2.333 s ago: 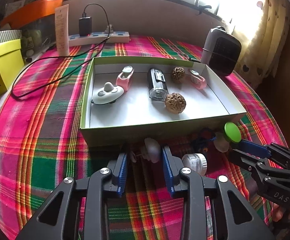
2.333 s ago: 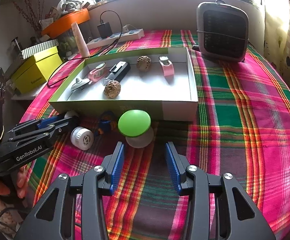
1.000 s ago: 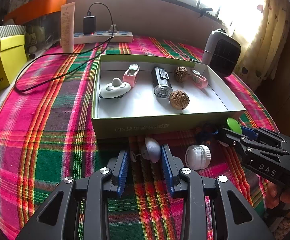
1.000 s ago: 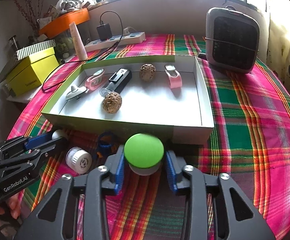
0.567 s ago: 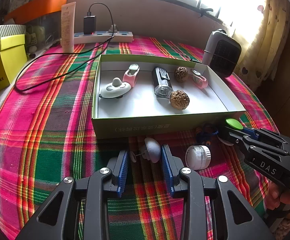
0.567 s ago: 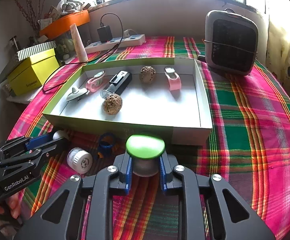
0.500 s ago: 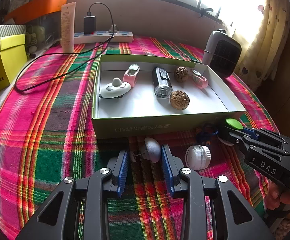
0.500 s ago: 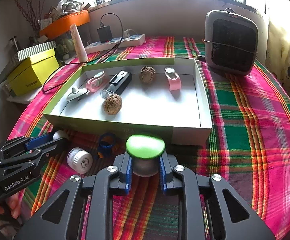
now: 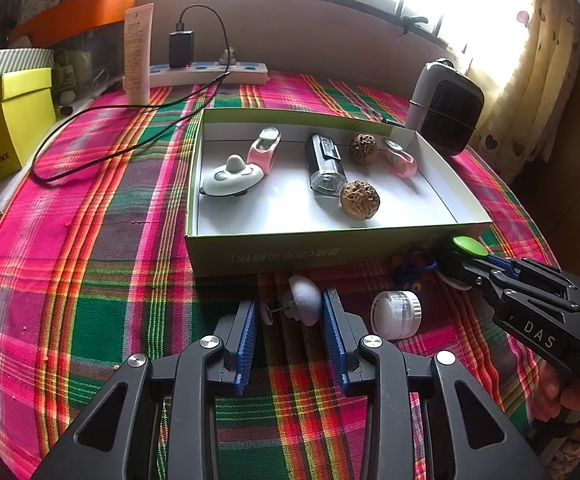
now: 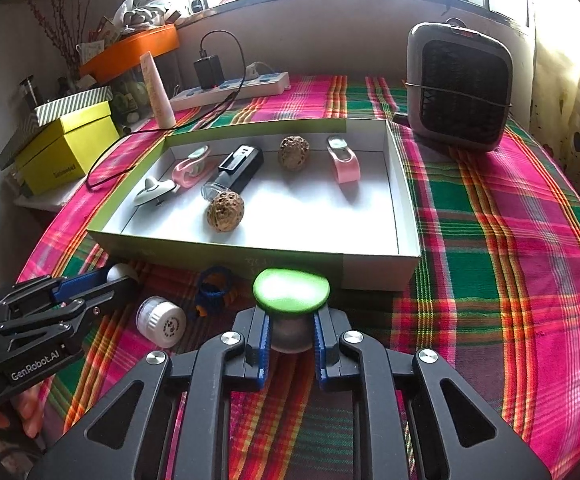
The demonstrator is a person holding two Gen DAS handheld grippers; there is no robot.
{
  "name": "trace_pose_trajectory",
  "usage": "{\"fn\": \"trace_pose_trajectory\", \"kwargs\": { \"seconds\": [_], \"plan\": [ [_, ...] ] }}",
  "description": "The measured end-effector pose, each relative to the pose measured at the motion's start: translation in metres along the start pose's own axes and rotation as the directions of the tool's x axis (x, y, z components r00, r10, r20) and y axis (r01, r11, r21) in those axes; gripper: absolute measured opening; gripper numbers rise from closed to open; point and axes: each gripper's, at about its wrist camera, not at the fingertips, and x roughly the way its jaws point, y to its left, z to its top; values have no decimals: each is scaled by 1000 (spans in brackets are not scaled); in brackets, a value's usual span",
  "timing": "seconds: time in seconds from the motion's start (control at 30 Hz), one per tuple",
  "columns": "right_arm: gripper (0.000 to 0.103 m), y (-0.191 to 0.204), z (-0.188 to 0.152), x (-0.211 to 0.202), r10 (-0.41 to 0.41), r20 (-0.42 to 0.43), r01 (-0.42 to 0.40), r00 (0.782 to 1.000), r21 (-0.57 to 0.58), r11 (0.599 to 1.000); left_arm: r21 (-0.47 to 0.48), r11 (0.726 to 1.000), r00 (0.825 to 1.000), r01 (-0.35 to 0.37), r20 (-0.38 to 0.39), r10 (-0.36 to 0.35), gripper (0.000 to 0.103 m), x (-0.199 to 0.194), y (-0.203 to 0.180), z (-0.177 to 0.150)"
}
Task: Organize objects
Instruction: 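Close left tool on the white knob while right tool holds green mushroom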
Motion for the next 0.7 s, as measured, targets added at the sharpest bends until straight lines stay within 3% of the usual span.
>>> {"fn": "trace_pose_trajectory", "kwargs": {
  "seconds": [0.7],
  "plan": [
    [18,1,-3,-12,14,35,-14,999,11,1000,20,1000,1000,-2,27,1,30,-12,-6,2]
  ]
}}
